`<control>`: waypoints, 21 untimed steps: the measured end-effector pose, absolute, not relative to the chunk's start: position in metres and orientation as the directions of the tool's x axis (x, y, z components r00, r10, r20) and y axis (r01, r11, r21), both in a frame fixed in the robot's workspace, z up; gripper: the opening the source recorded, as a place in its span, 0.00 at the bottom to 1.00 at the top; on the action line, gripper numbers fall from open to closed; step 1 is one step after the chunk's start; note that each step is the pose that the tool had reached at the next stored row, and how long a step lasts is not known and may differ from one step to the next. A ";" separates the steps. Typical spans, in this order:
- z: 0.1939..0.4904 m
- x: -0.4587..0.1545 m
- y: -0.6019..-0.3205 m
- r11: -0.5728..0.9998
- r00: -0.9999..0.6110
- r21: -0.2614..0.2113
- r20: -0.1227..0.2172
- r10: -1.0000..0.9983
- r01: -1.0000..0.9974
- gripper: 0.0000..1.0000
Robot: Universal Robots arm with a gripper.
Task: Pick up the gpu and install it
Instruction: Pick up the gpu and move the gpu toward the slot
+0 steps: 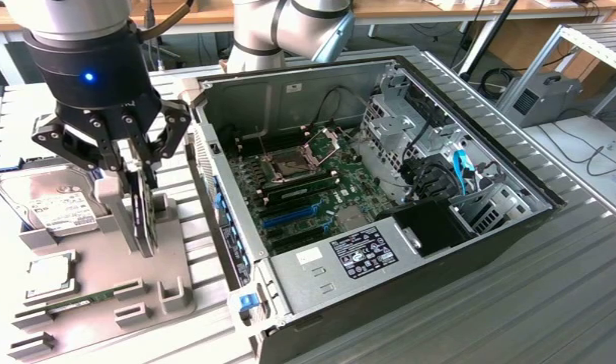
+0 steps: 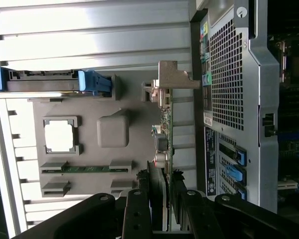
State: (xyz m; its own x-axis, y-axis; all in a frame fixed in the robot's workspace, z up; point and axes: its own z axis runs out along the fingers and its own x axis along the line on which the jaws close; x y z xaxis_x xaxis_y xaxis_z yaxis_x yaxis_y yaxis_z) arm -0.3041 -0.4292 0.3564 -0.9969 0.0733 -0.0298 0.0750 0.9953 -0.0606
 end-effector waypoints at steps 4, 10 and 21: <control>0.358 -0.304 -0.429 0.995 -0.997 -0.060 -0.030 0.073 0.075 0.29; 0.361 -0.304 -0.429 0.995 -0.997 -0.061 -0.030 0.073 0.075 0.29; 0.365 -0.304 -0.429 0.995 -0.997 -0.061 -0.030 0.073 0.075 0.29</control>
